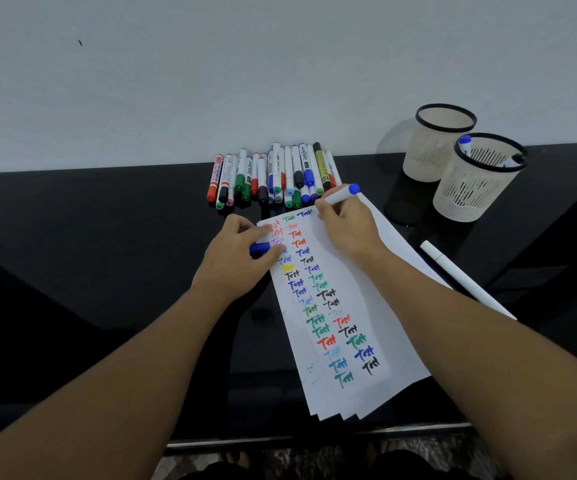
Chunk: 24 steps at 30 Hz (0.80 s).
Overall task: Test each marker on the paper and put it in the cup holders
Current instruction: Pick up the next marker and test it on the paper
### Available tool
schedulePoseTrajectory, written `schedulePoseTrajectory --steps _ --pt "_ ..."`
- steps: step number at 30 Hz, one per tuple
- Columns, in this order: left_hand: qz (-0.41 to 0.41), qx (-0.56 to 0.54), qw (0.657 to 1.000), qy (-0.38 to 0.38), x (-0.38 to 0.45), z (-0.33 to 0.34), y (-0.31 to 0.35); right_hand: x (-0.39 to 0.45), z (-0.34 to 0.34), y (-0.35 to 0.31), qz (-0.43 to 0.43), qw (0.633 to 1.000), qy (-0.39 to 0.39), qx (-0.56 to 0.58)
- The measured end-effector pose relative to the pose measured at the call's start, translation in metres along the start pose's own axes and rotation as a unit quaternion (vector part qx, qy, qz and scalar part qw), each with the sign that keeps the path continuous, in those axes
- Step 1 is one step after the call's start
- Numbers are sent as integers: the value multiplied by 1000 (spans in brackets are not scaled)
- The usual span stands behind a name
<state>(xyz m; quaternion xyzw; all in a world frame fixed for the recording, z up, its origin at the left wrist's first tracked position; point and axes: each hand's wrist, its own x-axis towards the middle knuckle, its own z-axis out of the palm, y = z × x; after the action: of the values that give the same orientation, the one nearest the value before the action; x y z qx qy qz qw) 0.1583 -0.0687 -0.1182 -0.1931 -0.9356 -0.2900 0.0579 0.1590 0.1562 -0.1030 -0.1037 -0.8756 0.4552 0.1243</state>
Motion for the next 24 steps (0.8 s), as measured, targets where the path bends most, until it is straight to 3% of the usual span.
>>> schedulePoseTrajectory --steps 5,8,14,16,21,24 --pt "-15 -48 999 15 -5 -7 6 -6 -9 -1 -23 988 54 143" --pt "-24 -59 998 18 -9 -10 6 -6 -6 -1 -23 991 43 124" --pt "-6 -40 999 18 -10 -11 3 -7 -15 -9 -18 993 -83 83" --pt "8 -32 999 27 -8 -9 1 -7 -18 -11 -13 991 -86 100" --pt "26 -7 998 51 -4 -4 -3 -14 -24 -24 -28 990 -9 141" --pt "31 -9 997 67 -5 -4 -2 -24 -30 -29 -42 988 -86 117"
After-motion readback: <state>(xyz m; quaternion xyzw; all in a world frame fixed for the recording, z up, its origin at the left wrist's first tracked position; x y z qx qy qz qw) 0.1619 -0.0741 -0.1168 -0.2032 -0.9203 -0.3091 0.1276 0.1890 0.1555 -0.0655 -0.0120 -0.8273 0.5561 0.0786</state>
